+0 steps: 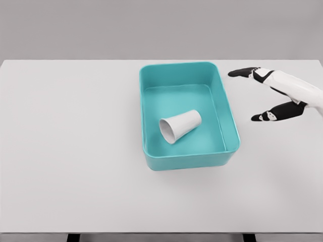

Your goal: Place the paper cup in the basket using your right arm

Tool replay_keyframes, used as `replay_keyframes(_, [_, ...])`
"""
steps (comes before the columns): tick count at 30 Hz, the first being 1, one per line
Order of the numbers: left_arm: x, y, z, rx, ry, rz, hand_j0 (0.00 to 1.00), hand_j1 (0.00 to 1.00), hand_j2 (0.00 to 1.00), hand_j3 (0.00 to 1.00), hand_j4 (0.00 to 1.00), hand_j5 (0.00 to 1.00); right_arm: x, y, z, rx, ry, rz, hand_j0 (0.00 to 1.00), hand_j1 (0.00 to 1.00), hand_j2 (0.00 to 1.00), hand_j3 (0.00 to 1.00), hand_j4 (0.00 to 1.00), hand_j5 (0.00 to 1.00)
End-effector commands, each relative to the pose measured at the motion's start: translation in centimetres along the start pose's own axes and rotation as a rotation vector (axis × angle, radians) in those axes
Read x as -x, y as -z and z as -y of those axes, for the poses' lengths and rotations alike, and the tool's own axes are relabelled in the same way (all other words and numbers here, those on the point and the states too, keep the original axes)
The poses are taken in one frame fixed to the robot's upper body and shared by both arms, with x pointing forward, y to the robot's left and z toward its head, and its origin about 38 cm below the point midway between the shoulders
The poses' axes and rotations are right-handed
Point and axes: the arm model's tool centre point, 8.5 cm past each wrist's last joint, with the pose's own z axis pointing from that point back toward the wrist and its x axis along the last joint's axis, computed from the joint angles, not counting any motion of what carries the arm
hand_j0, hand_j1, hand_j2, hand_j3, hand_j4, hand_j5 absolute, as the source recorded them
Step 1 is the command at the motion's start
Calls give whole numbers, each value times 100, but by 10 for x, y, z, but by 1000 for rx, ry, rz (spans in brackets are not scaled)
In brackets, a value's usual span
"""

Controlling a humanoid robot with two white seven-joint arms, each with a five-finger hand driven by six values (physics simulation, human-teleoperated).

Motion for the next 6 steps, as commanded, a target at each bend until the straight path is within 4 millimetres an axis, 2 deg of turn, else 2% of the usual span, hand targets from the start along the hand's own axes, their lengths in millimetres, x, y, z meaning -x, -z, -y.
replay_keyframes(1, [0, 0, 0, -1, 0, 0, 100, 100, 100, 100, 100, 100, -2, -3, 6, 14, -9, 7, 98, 98, 98, 98, 98, 98])
replay_keyframes(6, [0, 0, 0, 1, -3, 2, 100, 100, 100, 100, 100, 100, -2, -2, 5, 20, -4, 11, 98, 98, 98, 98, 98, 98])
